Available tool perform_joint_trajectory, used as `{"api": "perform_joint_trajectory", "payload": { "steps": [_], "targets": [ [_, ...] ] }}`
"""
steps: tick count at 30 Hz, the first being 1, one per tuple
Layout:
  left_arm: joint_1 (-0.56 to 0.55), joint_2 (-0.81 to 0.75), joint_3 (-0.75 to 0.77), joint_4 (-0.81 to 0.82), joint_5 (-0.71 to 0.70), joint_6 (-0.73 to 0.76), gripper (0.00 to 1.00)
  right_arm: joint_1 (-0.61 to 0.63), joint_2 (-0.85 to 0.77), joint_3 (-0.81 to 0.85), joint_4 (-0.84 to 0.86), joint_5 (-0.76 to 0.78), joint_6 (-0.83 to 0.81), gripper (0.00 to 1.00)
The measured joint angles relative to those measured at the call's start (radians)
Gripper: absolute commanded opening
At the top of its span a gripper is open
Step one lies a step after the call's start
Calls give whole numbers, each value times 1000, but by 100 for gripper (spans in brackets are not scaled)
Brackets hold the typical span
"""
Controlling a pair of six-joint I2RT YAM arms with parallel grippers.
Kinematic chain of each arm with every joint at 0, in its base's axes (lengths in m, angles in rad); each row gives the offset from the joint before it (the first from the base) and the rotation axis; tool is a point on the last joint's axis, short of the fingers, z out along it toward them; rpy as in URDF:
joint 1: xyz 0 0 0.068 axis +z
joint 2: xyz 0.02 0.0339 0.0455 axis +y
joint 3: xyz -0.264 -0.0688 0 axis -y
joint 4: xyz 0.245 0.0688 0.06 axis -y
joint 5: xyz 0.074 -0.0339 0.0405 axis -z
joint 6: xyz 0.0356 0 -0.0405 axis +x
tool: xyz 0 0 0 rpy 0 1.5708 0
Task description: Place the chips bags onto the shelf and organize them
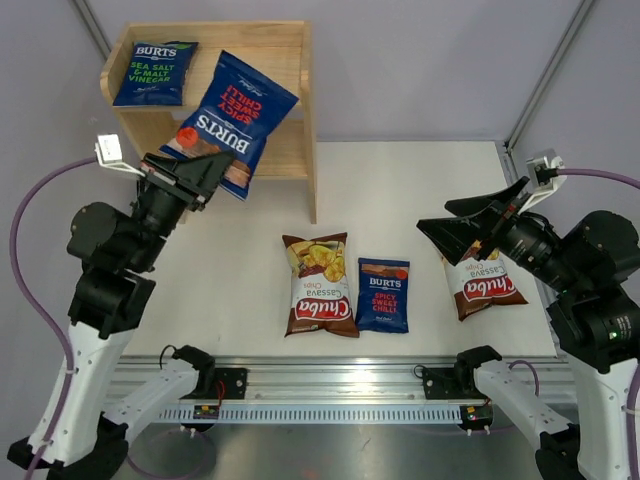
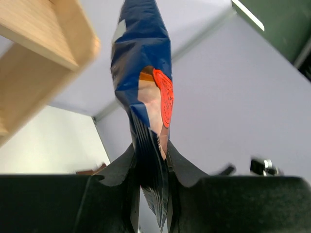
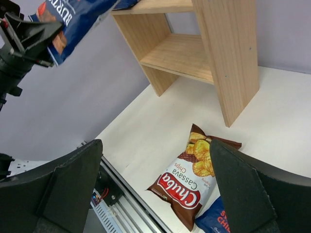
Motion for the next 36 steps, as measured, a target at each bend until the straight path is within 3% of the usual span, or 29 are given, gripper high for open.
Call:
{"api": "perform_joint_trajectory", "payload": {
  "steps": [3, 8, 17, 22, 36],
  "targets": [
    [190, 67, 25, 5, 59, -106, 0, 0, 0, -16, -8, 6, 0, 100],
    [321, 226, 80, 71, 117, -254, 0, 0, -8, -53, -8, 6, 3, 100],
    [336, 394, 93, 109, 26, -416, 0, 0, -23, -107, 36, -11, 17, 99],
    [336, 463, 171, 102, -48, -450, 2, 0, -24, -132, 69, -14, 29, 99],
    [336, 689, 444, -102, -170, -485, 2, 0, -53, -185, 122, -40, 46, 99]
  ]
}}
